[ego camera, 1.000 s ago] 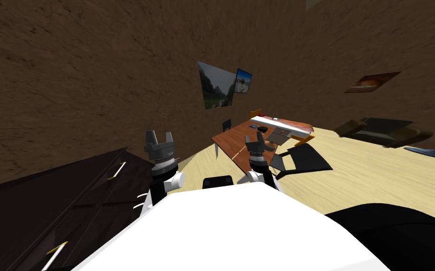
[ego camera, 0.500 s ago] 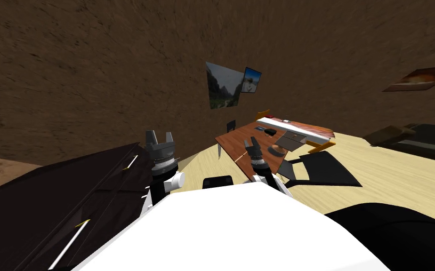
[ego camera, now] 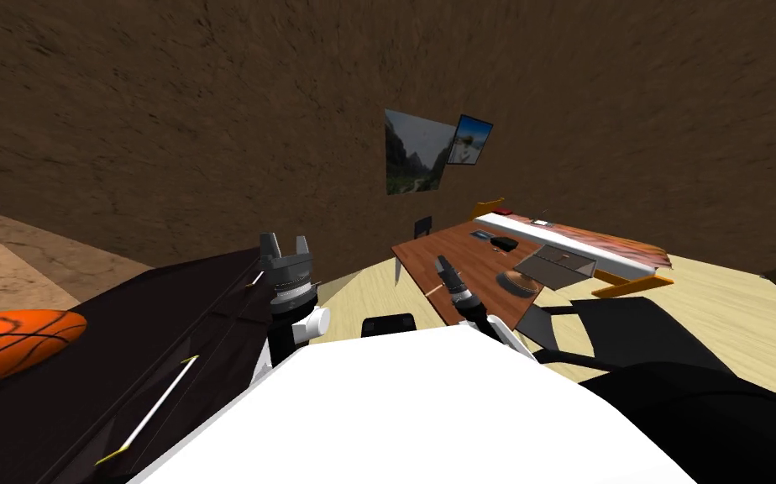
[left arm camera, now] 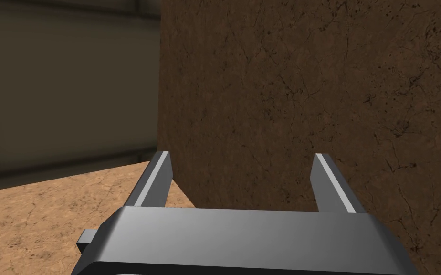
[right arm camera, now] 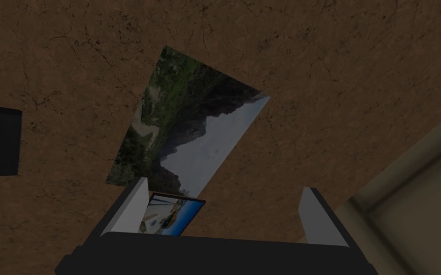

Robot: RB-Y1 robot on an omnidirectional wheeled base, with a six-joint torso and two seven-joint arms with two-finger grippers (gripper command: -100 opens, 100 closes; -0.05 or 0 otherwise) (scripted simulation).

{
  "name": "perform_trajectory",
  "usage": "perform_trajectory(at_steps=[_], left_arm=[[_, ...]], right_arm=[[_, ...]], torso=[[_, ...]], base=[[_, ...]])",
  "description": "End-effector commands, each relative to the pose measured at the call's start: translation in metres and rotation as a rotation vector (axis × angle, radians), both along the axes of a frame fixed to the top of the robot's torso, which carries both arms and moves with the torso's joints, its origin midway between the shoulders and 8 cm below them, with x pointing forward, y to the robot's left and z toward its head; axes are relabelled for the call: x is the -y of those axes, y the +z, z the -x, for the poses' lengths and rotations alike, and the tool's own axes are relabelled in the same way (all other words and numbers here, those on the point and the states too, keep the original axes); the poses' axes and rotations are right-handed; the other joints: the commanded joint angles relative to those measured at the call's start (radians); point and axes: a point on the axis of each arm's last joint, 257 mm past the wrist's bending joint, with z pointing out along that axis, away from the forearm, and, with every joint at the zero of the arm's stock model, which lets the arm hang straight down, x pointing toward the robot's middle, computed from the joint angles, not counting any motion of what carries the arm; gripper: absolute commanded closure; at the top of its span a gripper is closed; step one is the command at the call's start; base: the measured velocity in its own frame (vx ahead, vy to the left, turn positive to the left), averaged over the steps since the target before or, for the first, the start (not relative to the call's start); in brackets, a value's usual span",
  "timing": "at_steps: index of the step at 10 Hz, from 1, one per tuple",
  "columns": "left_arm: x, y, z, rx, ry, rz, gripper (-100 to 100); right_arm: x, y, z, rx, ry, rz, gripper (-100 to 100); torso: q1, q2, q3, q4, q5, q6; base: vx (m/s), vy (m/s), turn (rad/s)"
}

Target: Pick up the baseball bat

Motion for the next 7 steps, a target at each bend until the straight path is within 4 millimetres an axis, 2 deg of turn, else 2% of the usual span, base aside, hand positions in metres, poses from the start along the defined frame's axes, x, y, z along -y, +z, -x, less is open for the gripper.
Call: perform_trajectory(at_steps=[1, 2, 3, 4, 5, 6, 7], left_arm=[[0.000, 0.000, 0.000, 0.000, 0.000, 0.000, 0], [0.000, 0.000, 0.000, 0.000, 0.000, 0.000, 0], [0.000, 0.000, 0.000, 0.000, 0.000, 0.000, 0], [0.000, 0.000, 0.000, 0.000, 0.000, 0.000, 0], [0.000, 0.000, 0.000, 0.000, 0.000, 0.000, 0], [0.000, 0.000, 0.000, 0.000, 0.000, 0.000, 0], [0.000, 0.000, 0.000, 0.000, 0.000, 0.000, 0]], right_arm=[[0.002, -0.024, 0.003, -0.042, 0.011, 0.083, -100], [0.005, -0.043, 0.006, -0.077, 0.021, 0.140, -100], [0.003, -0.045, 0.006, -0.079, 0.025, 0.159, -100], [0.006, -0.064, 0.010, -0.115, 0.038, 0.224, -100], [0.005, -0.066, 0.011, -0.116, 0.040, 0.235, -100], [0.008, -0.086, 0.016, -0.152, 0.056, 0.304, -100], [0.007, -0.088, 0.016, -0.153, 0.059, 0.315, -100]], torso=[[0.000, 0.000, 0.000, 0.000, 0.000, 0.000], [0.000, 0.000, 0.000, 0.000, 0.000, -0.001], [0.000, 0.000, 0.000, 0.000, 0.000, -0.001], [0.000, 0.000, 0.000, 0.000, 0.000, 0.000], [0.000, 0.001, 0.000, 0.000, 0.000, 0.000], [0.001, 0.001, 0.001, 0.000, 0.000, 0.000], [0.001, 0.001, 0.001, 0.000, 0.000, -0.001]], base=[[0.019, -0.005, 0.193], [0.027, -0.011, 0.357], [0.021, -0.017, 0.091], [0.015, -0.005, 0.147], [0.010, -0.004, 0.115], [0.007, -0.002, 0.254], [0.006, -0.008, 0.114]])
